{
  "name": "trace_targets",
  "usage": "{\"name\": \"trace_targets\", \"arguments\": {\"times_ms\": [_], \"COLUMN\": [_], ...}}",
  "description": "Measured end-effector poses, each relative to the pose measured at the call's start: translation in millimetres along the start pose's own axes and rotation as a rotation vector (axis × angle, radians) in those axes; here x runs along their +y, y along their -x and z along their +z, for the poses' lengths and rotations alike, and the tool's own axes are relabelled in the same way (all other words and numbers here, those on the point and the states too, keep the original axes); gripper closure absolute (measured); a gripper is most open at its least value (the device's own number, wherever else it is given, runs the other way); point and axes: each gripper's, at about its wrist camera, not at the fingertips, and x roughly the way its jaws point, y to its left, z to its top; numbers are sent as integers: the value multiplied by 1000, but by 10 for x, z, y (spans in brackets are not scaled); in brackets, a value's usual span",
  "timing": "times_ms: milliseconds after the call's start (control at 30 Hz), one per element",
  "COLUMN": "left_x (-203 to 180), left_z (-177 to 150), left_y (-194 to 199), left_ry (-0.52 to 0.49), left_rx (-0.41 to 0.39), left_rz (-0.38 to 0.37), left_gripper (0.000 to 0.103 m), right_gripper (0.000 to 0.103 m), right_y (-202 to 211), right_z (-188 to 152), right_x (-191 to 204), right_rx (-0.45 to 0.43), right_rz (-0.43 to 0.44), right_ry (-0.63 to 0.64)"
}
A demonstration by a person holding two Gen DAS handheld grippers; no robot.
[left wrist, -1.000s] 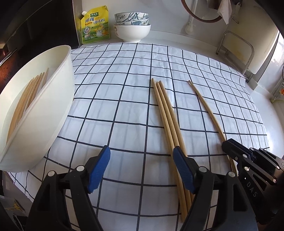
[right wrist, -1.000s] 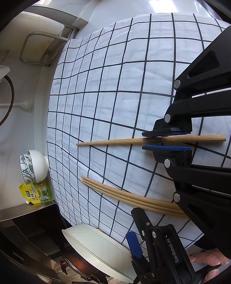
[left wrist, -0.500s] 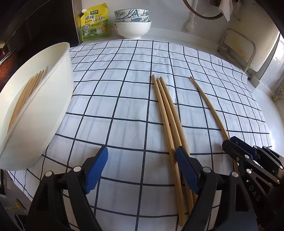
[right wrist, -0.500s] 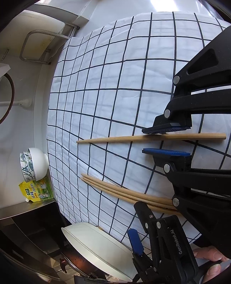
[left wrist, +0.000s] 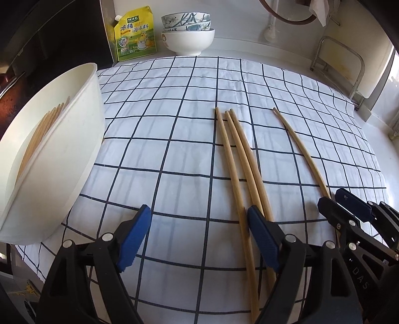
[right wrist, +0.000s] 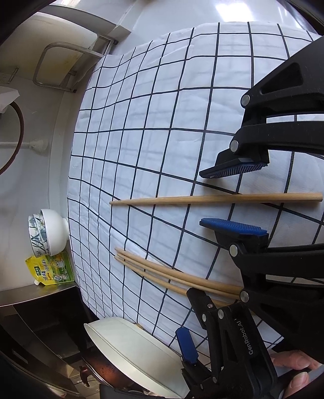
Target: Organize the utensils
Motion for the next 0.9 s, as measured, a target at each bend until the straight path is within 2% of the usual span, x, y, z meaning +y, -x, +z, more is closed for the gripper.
{"name": "trace_targets", "arguments": {"times_ms": [133,200,233,267,300,367,667,900], "left_x": [-63,-98,-115,-125,-133,-129,46,190], "left_z": [0,-7,-10,-15,-14,-15,-6,103], "left_y": [23,42,51,56,59,67,130,435], "left_ry": [-20,-34,-41,-45,-49,-50,-15,3], "left_rx": [-10,-14,-13,-12,-9,2,37,-21], "left_rz": [-14,-24,-28,-33,-39,-48,-110,-172], "left_gripper": [48,60,70,77,80,94,96,96], "right_gripper": [72,79,85,96,97,97,97,97], "right_y": [-13,-8,-6,-3,-1,2,104,259], "right_z": [-8,-12,-12,-18,-20,-19,11,101], "right_x": [46,57,67,75,74,47,-17,115], "right_rx": [-9,-9,-9,-8,-9,-10,-21,-63], "right_rz": [-38,-33,-34,-37,-36,-14,61,93], "right_ry": [36,44,49,54,52,31,-60,-100]}}
